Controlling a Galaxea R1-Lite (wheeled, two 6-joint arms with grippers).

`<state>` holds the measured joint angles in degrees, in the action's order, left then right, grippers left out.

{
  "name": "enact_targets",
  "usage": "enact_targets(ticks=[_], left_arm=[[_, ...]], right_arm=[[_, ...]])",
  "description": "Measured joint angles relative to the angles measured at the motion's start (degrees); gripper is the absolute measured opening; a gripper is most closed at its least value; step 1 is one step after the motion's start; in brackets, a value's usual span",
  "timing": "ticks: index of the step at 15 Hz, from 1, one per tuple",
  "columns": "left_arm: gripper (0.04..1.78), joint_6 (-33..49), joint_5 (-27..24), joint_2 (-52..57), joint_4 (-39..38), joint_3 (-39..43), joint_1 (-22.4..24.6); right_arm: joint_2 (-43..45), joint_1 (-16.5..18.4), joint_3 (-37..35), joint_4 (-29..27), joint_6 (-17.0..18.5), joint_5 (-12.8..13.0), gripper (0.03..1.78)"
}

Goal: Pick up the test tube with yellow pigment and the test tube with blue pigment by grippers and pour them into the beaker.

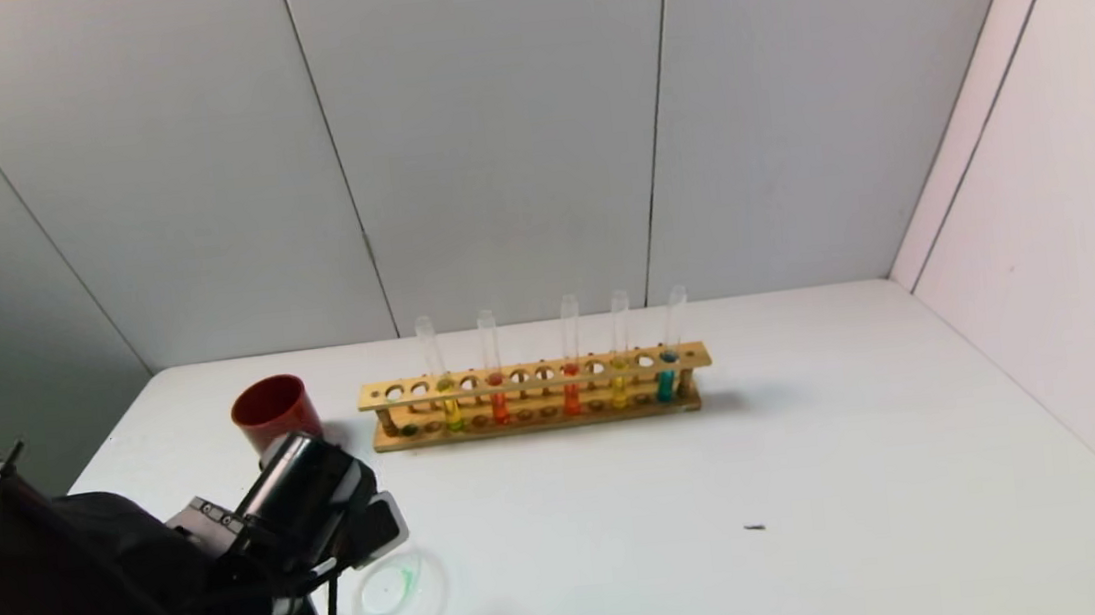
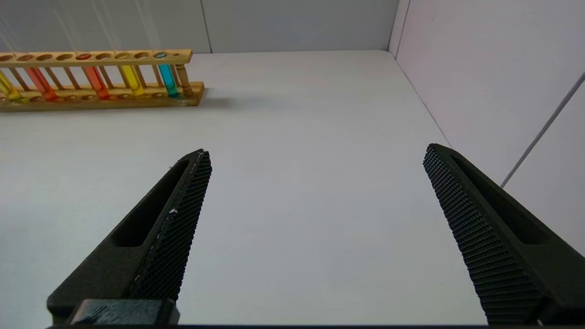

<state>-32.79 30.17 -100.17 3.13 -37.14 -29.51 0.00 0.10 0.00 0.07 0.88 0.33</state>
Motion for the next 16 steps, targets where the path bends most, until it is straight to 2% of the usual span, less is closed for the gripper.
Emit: enact_targets(ticks=[9,16], left_arm=[[0.31,-1.94,2.88,-5.38,16.68,-10.48,-0.02],[0.31,-2.73,4.45,-7.59,25.61,-17.13,-0.78]], right_arm=[[0.0,0.0,0.0,0.0,0.0,0.02,1.7],[0.0,0.0,0.0,0.0,-0.02,0.0,1.7]])
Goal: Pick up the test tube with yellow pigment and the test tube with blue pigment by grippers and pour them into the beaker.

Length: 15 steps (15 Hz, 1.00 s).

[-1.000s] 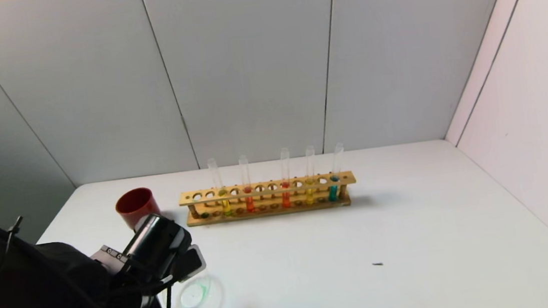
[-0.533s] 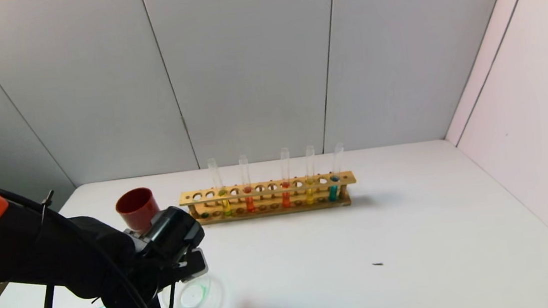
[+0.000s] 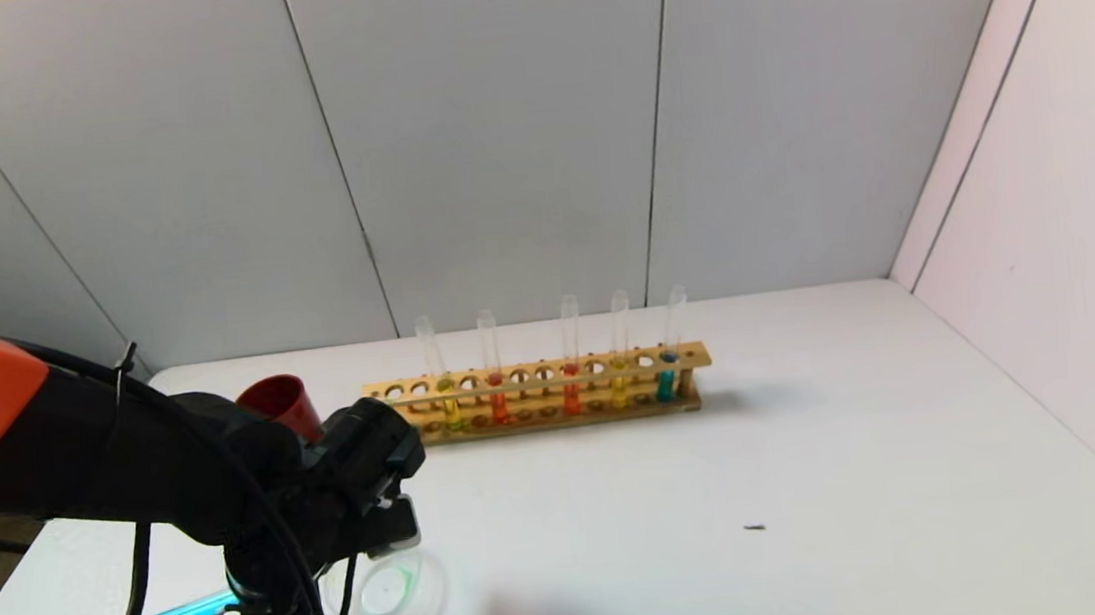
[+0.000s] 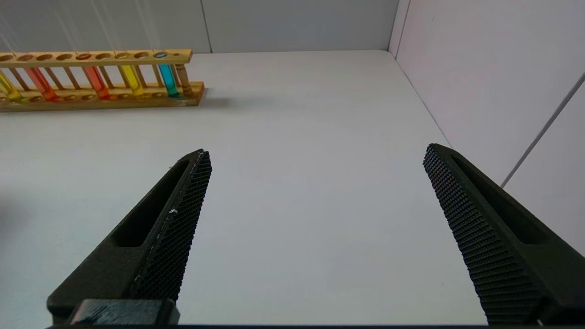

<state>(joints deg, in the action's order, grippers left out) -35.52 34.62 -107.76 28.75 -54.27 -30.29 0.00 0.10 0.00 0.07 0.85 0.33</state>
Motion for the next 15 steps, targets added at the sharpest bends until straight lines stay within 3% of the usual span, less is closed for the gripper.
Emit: enact_targets(ticks=[15], left_arm=[[0.31,0.13,2.01,-4.83,20.44,-13.29,-0.82]], right_arm=[[0.0,0.0,0.0,0.0,0.02,0.0,1.7]])
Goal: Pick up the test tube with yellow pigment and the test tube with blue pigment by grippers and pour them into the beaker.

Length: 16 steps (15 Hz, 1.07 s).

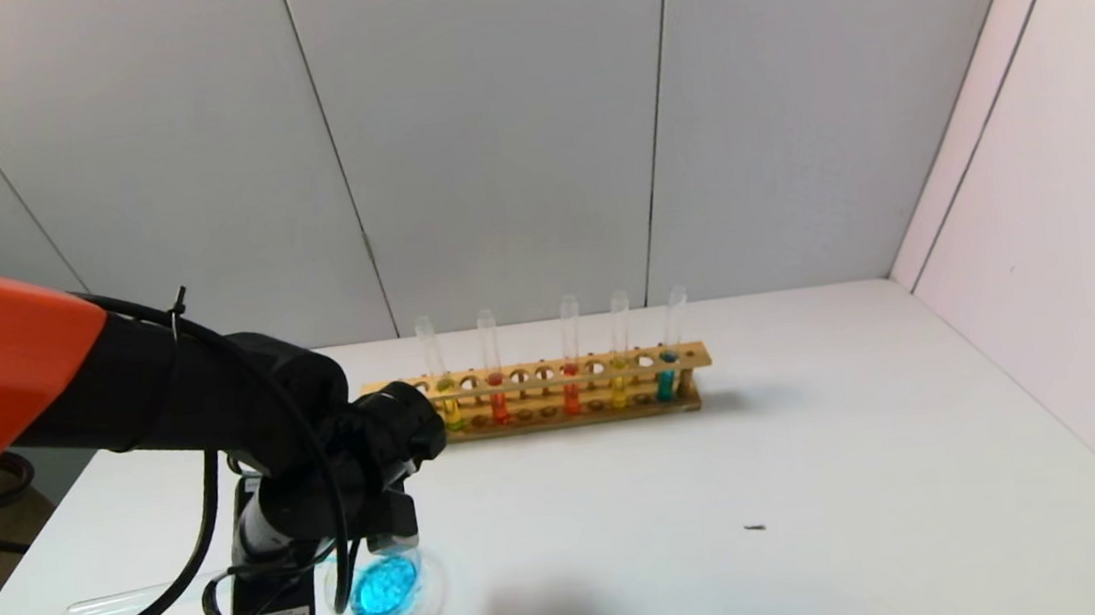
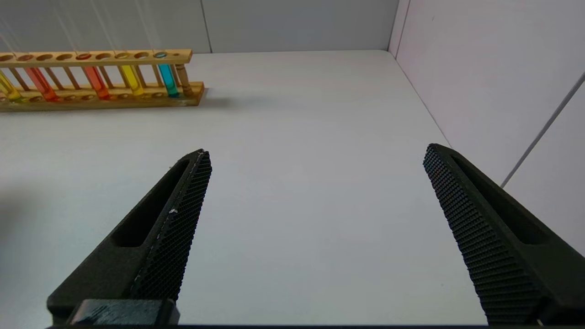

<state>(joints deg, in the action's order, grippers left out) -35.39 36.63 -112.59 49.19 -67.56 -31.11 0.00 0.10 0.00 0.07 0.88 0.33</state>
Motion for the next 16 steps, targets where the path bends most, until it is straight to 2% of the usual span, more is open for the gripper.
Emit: enact_targets(ticks=[7,11,16], left_arm=[[0.31,0.33,0.73,-4.57,2.63,-4.18,-0.94],[0.31,0.59,1.12,-7.01,6.9,-6.8,-2.21],[0.31,0.99,1.1,-8.66,7.18,-7.28,-3.93]], right_arm=[[0.0,0.0,0.02,0.0,0.0,0.0,1.7],[0.0,0.0,0.02,0.0,-0.02,0.0,1.7],[0.0,0.0,0.02,0.0,-0.02,0.0,1.7]])
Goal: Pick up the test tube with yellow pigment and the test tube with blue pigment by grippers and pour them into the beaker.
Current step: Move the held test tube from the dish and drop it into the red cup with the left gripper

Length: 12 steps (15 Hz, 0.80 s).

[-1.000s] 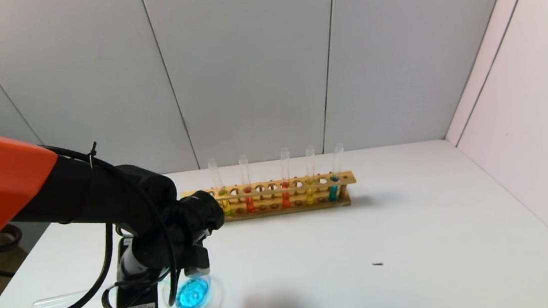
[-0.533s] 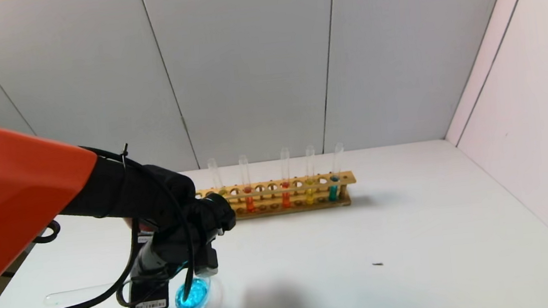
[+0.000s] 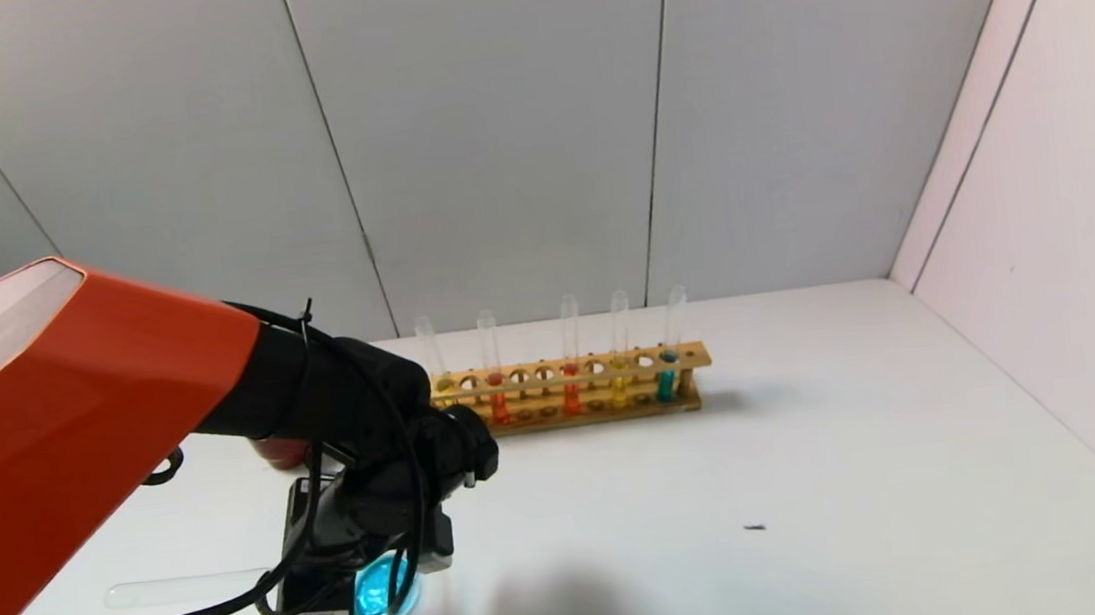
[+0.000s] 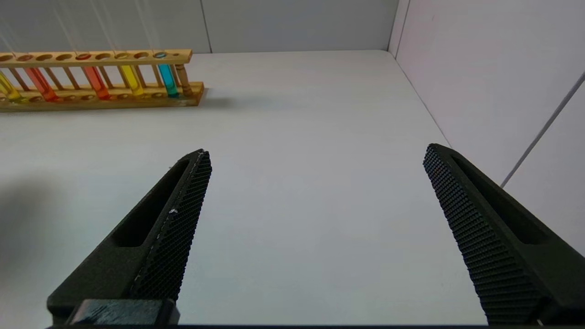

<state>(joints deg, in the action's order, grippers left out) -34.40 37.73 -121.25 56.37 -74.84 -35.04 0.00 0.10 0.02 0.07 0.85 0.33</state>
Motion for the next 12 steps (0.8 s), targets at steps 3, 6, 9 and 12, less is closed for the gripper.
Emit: enact_targets(ticks=[3,6,9,12], left_arm=[[0.31,0.21,0.37,-0.45,0.35,-0.16,-0.49],[0.31,0.26,0.37,-0.72,0.4,0.01,-0.55],[0.31,0.32,0.35,-0.89,0.4,0.06,-0.55],[0.31,0.32,0.35,-0.74,0.49,0.32,-0.55]], right_arm=[[0.0,0.0,0.0,0.0,0.02,0.02,1.7],[0.0,0.0,0.0,0.0,0.02,0.0,1.7],[0.0,0.0,0.0,0.0,0.02,0.02,1.7],[0.0,0.0,-0.02,0.0,0.02,0.02,1.7]])
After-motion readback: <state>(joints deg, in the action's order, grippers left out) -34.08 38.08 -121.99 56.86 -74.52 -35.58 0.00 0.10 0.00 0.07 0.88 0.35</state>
